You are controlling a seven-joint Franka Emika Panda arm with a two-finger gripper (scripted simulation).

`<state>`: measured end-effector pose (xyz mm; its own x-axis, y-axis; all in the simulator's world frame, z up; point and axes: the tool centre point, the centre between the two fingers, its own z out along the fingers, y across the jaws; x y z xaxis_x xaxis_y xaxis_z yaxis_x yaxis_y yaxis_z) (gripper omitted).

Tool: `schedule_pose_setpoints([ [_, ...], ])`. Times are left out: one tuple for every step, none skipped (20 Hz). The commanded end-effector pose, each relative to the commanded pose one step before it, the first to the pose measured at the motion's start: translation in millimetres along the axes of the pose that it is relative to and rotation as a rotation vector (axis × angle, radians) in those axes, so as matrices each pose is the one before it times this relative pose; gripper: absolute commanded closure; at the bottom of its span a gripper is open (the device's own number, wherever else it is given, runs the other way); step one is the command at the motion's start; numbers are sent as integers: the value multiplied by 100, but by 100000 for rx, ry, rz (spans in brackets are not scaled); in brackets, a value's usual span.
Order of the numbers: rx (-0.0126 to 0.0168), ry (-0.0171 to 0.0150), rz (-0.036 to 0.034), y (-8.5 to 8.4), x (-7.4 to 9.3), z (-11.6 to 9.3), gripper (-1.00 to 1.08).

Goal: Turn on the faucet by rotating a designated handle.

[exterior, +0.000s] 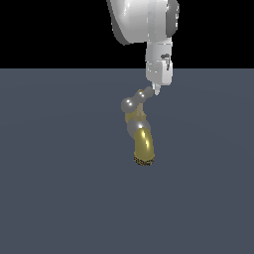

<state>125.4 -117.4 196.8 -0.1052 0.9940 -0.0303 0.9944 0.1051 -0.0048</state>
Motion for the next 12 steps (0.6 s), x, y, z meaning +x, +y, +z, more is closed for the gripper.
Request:
schedule_pose_setpoints([
  [-197,1814,-3952,795,4467,-121,108],
  [-36,115,-272,120,802,-9,108],
  [-37,118,-279,122,815,-9,108],
  [-37,118,-279,124,824,-9,108],
  [-39,122,-289,127,839,-9,108],
  [-39,122,-289,128,848,-9,108],
  [-39,123,-289,130,856,-10,108],
  [-41,125,-296,133,868,-10,108],
  [-41,126,-296,136,876,-10,108],
  [-43,130,-306,141,889,-11,108],
  [-32,93,-218,108,645,-8,108],
  [0,0,0,0,0,0,108],
])
